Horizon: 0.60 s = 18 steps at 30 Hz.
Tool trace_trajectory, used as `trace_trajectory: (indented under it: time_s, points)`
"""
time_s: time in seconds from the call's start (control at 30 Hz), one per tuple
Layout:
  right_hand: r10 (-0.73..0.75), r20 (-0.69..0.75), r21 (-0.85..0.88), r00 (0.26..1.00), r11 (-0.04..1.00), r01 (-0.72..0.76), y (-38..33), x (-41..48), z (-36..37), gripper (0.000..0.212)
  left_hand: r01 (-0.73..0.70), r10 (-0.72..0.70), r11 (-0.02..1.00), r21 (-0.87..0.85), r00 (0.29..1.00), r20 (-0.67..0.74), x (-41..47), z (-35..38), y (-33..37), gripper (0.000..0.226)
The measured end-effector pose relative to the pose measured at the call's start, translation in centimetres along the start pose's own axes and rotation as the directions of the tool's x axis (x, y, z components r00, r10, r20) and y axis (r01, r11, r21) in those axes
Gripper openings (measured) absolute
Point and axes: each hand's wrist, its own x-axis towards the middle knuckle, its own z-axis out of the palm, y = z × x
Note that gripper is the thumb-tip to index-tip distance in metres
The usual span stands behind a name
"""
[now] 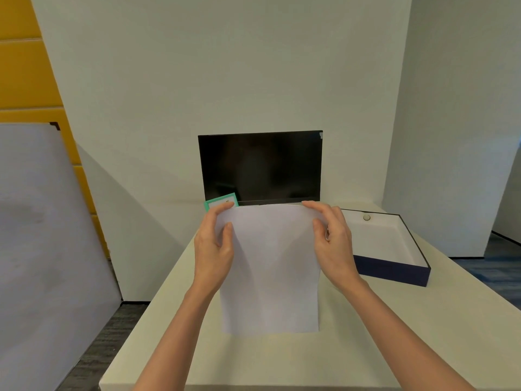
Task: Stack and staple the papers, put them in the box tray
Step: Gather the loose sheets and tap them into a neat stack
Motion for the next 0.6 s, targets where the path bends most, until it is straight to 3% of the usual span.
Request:
trace_trajectory:
  time_s: [0.2,0.37,0.5,0.6]
  points:
    - [0.034,0.002,-0.005,0.999,0.999,-0.034,-0.9,2.2,0.0,0.042,-0.031,0.030,0.996,0.088,1.000,0.007,2.1,0.2,1.0,0.041]
    - [0.139,0.068,-0.065,0.988,0.989,-0.135,0.2,5.4,1.3,0.046,0.107,-0.124,0.970,0.217,0.990,0.068,5.0,1.5,-0.3,0.045]
    - [0.325,0.163,-0.118,0.932,0.944,-0.308,4.0,5.8,3.5,0.046,0.392,-0.446,0.882,0.262,0.873,0.195,5.7,3.8,-4.6,0.046]
    - [0.476,0.221,-0.165,0.851,0.878,-0.448,7.9,4.9,5.6,0.047,0.466,-0.553,0.825,0.320,0.782,0.287,4.9,5.8,-8.6,0.047]
